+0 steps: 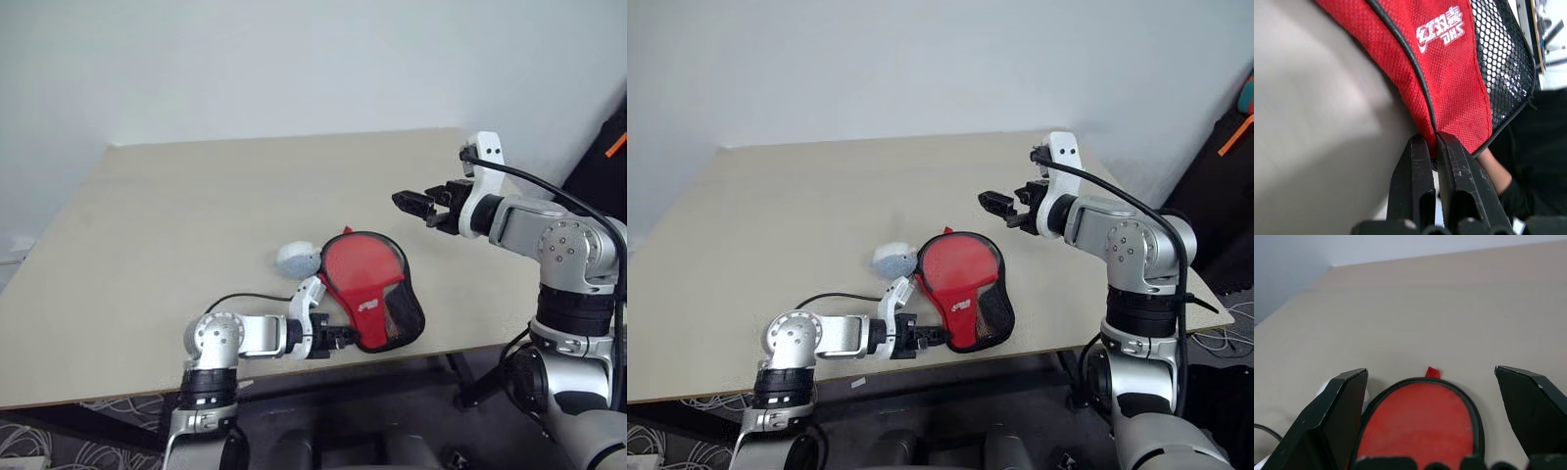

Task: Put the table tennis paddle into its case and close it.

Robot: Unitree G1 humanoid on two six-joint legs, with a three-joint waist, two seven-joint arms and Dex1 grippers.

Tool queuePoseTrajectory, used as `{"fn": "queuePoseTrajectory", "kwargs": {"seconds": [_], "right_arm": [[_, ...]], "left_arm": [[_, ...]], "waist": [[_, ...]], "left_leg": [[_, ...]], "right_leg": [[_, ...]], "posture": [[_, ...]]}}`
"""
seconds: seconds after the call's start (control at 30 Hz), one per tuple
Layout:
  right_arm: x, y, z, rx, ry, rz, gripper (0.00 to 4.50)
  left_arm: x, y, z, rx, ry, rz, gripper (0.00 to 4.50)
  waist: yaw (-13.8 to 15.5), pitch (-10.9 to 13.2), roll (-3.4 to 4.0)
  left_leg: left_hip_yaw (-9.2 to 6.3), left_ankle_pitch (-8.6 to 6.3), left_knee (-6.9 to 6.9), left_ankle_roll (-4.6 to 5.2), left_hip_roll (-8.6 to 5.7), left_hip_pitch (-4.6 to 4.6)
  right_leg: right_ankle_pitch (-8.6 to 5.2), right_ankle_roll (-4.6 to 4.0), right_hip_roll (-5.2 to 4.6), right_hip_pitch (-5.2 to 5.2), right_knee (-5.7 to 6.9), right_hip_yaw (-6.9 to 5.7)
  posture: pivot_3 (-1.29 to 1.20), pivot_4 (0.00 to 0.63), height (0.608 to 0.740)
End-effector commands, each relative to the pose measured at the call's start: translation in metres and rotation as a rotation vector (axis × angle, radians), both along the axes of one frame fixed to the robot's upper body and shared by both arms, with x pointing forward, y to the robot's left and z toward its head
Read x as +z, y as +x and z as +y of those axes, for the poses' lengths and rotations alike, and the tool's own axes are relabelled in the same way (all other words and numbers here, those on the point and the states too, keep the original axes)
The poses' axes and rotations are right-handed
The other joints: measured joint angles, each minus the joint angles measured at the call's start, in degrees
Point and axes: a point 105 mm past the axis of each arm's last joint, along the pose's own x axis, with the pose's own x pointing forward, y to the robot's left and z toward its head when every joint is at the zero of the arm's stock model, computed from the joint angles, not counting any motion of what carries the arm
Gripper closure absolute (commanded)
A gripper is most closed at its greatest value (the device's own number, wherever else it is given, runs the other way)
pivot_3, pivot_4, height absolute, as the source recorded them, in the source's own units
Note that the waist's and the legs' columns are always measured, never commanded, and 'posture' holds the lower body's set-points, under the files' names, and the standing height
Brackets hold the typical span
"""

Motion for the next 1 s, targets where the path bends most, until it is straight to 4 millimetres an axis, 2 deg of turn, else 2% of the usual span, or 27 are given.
{"fn": "queuePoseTrajectory", "kwargs": {"seconds": [0.03,0.17,0.3,0.53,0.57,0.63,0.67,0.83,0.93,1.0], "right_arm": [[0.013,-0.006,0.007,0.042,0.002,-0.052,0.00],[0.009,-0.007,0.011,0.062,-0.001,-0.036,0.00],[0.007,-0.006,0.014,0.075,0.001,-0.024,0.00],[0.006,-0.004,0.023,0.099,0.011,-0.019,0.00],[0.006,-0.004,0.024,0.101,0.012,-0.019,0.00],[0.007,-0.003,0.025,0.103,0.013,-0.019,0.00],[0.007,-0.003,0.025,0.103,0.013,-0.019,0.00],[0.007,0.000,0.025,0.104,0.014,-0.026,0.00],[0.009,0.003,0.026,0.106,0.019,-0.034,0.00],[0.009,0.004,0.027,0.110,0.022,-0.039,0.00]], "left_arm": [[0.010,-0.024,-0.006,-0.106,-0.036,-0.006,4.48],[0.012,-0.044,0.006,-0.142,-0.025,0.007,4.48],[0.013,-0.056,0.012,-0.139,-0.012,0.029,4.48],[0.017,-0.055,0.010,-0.087,0.022,0.042,4.48],[0.018,-0.053,0.010,-0.079,0.027,0.035,3.98],[0.019,-0.050,0.013,-0.071,0.040,0.018,3.48],[0.020,-0.049,0.016,-0.069,0.051,0.011,3.09],[0.018,-0.053,0.050,-0.063,0.149,-0.007,1.37],[0.033,-0.052,0.061,-0.093,0.153,-0.082,1.48],[0.041,-0.042,0.064,-0.086,0.168,-0.173,2.00]], "waist": [[0.01,0.00,0.00],[0.01,0.01,0.00],[0.02,0.01,0.01],[0.15,0.01,0.01],[0.15,0.02,0.01],[0.14,0.02,0.02],[0.13,0.02,0.02],[-0.10,0.04,0.05],[-0.17,0.07,0.08],[0.01,0.08,0.09]], "left_leg": [[0.00,0.00,0.00,0.00,0.00,0.00],[-0.01,0.01,0.08,0.00,0.04,0.02],[-0.03,0.02,0.16,-0.01,0.05,0.03],[-0.01,0.02,0.18,-0.02,0.03,0.02],[0.03,0.02,0.18,-0.03,0.02,0.02],[0.10,0.02,0.17,-0.03,0.02,0.02],[0.10,0.04,0.17,-0.05,0.02,0.01],[0.12,0.09,0.08,-0.14,0.04,0.03],[0.20,0.09,0.02,-0.16,0.08,0.02],[0.23,0.06,0.00,-0.22,0.07,0.03]], "right_leg": [[0.00,0.00,0.00,0.00,0.00,0.00],[-0.15,0.21,0.00,0.02,0.02,-0.01],[-0.22,0.07,0.00,0.03,0.05,-0.01],[-0.21,0.00,-0.04,0.02,0.02,0.01],[-0.19,-0.04,-0.04,0.03,0.02,0.01],[-0.18,-0.06,-0.03,0.01,0.01,0.00],[-0.19,-0.05,-0.02,0.00,0.01,-0.01],[-0.19,-0.05,0.00,-0.06,0.02,-0.02],[-0.17,-0.09,0.01,-0.15,0.00,-0.01],[-0.17,-0.09,-0.01,-0.14,-0.03,-0.01]], "posture": [[0.00,0.000,0.740],[0.00,0.000,0.740],[0.00,0.000,0.740],[0.00,0.000,0.740],[0.00,0.000,0.740],[0.00,0.000,0.740],[0.00,0.000,0.740],[0.00,0.000,0.740],[0.00,0.000,0.740],[0.00,0.000,0.740]]}}
